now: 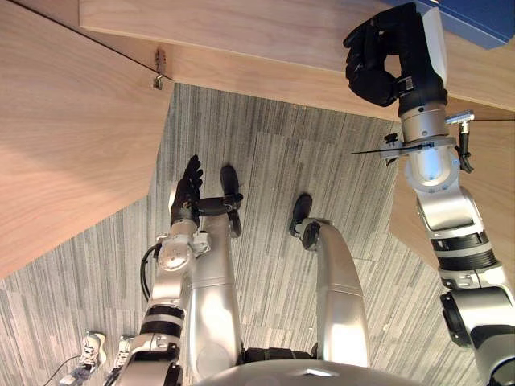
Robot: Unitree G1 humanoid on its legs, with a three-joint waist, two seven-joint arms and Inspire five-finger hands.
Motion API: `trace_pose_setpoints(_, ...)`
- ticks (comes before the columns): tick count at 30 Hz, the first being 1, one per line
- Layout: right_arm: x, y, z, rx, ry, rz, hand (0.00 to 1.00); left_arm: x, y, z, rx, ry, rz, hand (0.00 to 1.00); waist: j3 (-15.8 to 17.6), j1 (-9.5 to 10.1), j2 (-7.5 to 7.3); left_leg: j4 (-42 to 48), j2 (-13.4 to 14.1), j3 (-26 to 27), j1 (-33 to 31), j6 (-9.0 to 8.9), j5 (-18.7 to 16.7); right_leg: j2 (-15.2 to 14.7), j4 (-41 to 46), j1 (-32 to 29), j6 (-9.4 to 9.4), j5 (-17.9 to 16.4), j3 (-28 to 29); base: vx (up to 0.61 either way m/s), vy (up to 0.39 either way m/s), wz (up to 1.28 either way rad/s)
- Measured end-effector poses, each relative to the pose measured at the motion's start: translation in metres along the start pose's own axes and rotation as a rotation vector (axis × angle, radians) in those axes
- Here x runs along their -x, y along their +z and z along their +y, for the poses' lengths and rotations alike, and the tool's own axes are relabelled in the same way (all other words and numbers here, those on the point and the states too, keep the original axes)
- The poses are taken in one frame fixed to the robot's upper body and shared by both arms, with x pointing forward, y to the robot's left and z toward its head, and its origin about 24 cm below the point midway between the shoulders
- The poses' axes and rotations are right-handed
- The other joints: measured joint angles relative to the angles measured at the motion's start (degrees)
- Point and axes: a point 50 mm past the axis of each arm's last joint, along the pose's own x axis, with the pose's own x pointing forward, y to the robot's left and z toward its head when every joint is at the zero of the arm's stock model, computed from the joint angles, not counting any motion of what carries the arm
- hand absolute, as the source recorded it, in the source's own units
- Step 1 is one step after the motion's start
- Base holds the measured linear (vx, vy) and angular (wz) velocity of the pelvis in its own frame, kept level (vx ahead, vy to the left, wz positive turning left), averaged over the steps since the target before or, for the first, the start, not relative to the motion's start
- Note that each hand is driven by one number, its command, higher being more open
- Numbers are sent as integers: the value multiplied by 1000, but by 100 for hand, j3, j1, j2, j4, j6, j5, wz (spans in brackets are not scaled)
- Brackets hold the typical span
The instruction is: Walk over to the cabinet, pick up the folder, carry it to the office cabinet, place the folder inside the office cabinet, then close the office cabinet door
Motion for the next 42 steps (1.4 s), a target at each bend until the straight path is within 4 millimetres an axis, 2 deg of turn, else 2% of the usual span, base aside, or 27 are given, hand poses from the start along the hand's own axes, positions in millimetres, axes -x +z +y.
trace_pose_setpoints(12, -39, -10, -22, 49, -106, 93, 0, -8, 8, -3, 8, 15, -22, 100, 19, -46, -34, -111, -14, -61, -147, 6, 71, 3, -220, -36, 47, 103, -118, 2, 3, 0)
trace_pose_setpoints(15, -50, -7, -29, 41, -141, 89, 0, -9, 4, -3, 11, 21, -4, 100, 19, -47, -36, -106, -14, -61, -190, 14, 76, 2, -229, -77, 58, 126, -121, 0, 0, 0)
trace_pose_setpoints(18, -52, -8, -32, 32, -151, 91, 0, -8, 0, -3, 32, 35, 14, 100, 20, -51, -36, -108, -14, -63, -202, 41, 93, 1, -239, -81, 60, 150, -129, 0, 0, 0)
trace_pose_setpoints(24, -64, -13, -44, -59, -222, 142, 0, -14, 3, -10, 92, 49, 15, 100, 20, -107, -34, -205, -84, -85, -307, 167, 256, -53, -292, -182, 84, 312, -164, -36, 18, 2)
trace_pose_setpoints(26, -69, -16, -55, -144, -318, 172, 0, -14, 2, -11, 118, 61, 19, 100, 21, -119, -33, -233, -104, -77, -387, 224, 323, -71, -308, -262, 107, 403, -162, -73, 32, -1)
trace_pose_setpoints(31, -72, -26, -72, -210, -432, 255, 0, -12, -2, -8, 136, 82, 33, 100, 21, -58, -32, -281, -147, -4, -400, 262, 398, -145, -308, -304, 133, 514, -149, -75, 27, 2)
trace_pose_setpoints(34, -67, -34, -77, -257, -483, 292, 0, -10, -3, -8, 138, 82, 37, 100, 20, -22, -33, -240, -150, 49, -392, 298, 413, -177, -296, -295, 153, 545, -132, -33, 7, 1)
trace_pose_setpoints(37, -46, -46, -70, -268, -500, 331, 0, -9, -4, -10, 141, 78, 43, 100, 20, -4, -34, -77, -135, 75, -340, 361, 370, -184, -213, -221, 161, 532, -87, 4, -9, -4)
trace_pose_setpoints(38, -36, -51, -64, -272, -500, 345, 0, -9, -5, -11, 141, 74, 48, 100, 19, -8, -34, -23, -126, 90, -290, 369, 328, -183, -182, -176, 170, 514, -64, 14, -24, -15)
trace_pose_setpoints(39, -1, -61, -42, -285, -465, 387, 0, -8, -7, -12, 133, 68, 61, 100, 14, -39, -36, 104, -79, 155, -79, 379, 188, -164, -102, 10, 185, 453, 20, 13, -33, -21)
trace_pose_setpoints(40, 19, -66, -29, -299, -444, 421, 0, -7, -8, -13, 126, 63, 67, 100, 2, -70, -36, 160, -52, 211, 81, 352, 85, -153, -59, 147, 192, 419, 89, 10, -36, -23)
trace_pose_setpoints(42, 41, -68, -20, -308, -427, 447, 0, -8, -7, -14, 119, 52, 66, 100, -24, -94, -33, 220, 2, 253, 227, 359, 11, -113, -57, 277, 153, 390, 141, -5, -40, -17)
